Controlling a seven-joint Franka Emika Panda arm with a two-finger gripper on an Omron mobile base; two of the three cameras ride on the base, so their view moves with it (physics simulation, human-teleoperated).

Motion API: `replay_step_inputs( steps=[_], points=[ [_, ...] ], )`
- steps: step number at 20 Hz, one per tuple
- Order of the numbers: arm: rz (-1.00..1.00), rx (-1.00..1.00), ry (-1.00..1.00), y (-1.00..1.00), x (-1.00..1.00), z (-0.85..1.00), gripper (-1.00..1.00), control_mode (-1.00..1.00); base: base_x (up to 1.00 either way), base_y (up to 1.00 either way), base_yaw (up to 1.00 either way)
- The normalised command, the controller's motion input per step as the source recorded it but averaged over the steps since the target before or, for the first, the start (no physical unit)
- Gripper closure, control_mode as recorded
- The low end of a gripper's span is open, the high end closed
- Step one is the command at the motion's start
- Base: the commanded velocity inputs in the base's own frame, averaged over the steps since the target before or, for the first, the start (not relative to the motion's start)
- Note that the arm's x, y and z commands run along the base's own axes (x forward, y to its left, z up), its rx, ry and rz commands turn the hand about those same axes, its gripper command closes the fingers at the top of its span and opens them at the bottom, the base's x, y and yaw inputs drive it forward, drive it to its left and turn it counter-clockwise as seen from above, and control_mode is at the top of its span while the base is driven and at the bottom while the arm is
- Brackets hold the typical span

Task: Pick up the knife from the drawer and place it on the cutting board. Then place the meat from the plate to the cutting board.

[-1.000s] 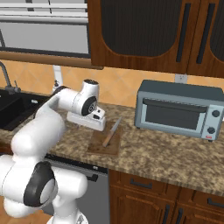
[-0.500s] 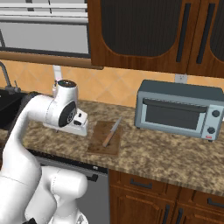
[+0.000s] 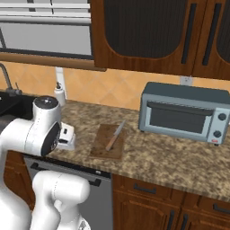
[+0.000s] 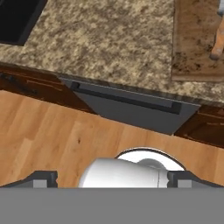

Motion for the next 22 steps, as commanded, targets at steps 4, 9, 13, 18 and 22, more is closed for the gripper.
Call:
replay_step_inputs(
  steps=[4, 9, 13, 18, 22],
  points=[
    [0.0, 0.0, 0.0, 0.0, 0.0, 0.0, -1.0, 1.0, -0.14, 0.3, 0.05],
    [0.0, 0.0, 0.0, 0.0, 0.0, 0.0, -1.0, 1.0, 0.0, 0.65, 0.0],
    [0.0, 0.0, 0.0, 0.0, 0.0, 0.0, -1.0, 1.0, 0.0, 0.88, 0.0],
    [0.0, 0.0, 0.0, 0.0, 0.0, 0.0, -1.0, 1.0, 0.0, 0.95, 0.0],
    [0.0, 0.0, 0.0, 0.0, 0.0, 0.0, -1.0, 1.0, 0.0, 1.0, 0.01]
  ],
)
